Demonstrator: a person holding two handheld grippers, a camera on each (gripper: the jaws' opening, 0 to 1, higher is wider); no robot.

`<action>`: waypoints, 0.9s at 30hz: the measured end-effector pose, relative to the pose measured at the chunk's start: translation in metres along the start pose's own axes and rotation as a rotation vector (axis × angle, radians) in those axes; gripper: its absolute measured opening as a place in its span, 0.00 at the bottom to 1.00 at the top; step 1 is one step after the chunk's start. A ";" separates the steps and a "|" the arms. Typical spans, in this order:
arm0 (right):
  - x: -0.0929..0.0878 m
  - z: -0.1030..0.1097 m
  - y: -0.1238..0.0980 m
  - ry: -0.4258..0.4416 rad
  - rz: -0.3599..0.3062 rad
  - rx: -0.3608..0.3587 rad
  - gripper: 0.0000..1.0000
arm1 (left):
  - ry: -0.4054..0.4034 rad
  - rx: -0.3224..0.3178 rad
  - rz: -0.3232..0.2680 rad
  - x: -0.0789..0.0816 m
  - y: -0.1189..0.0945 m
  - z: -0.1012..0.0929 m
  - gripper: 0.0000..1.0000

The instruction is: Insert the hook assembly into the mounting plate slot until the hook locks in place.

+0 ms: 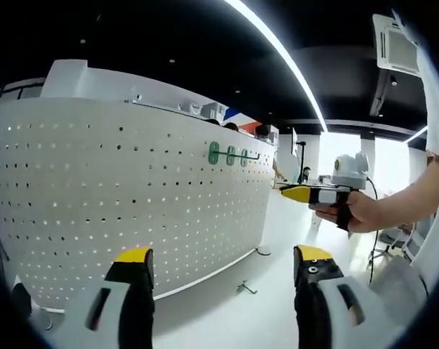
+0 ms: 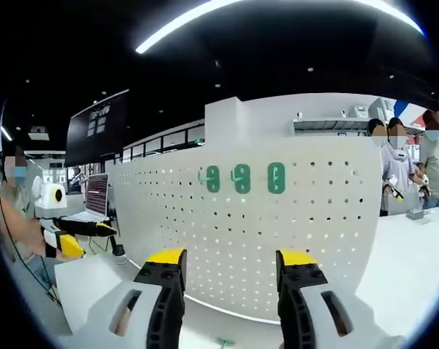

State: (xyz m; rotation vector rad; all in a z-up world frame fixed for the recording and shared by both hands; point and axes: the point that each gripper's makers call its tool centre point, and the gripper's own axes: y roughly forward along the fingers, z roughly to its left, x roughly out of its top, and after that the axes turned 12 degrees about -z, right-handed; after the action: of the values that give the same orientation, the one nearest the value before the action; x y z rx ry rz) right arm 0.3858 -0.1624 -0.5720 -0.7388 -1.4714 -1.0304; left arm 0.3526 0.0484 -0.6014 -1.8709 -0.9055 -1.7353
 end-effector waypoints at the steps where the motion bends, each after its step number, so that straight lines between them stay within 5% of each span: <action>1: 0.000 0.001 -0.002 0.004 -0.002 -0.001 0.48 | -0.001 0.001 -0.001 0.000 0.000 0.000 0.82; 27: -0.012 0.011 -0.038 0.021 0.016 -0.002 0.52 | -0.009 0.019 0.006 -0.005 -0.014 -0.004 0.84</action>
State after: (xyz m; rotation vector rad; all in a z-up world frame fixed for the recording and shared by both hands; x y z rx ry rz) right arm 0.3496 -0.1675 -0.5908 -0.7379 -1.4445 -1.0254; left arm 0.3399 0.0540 -0.6074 -1.8694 -0.9160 -1.7104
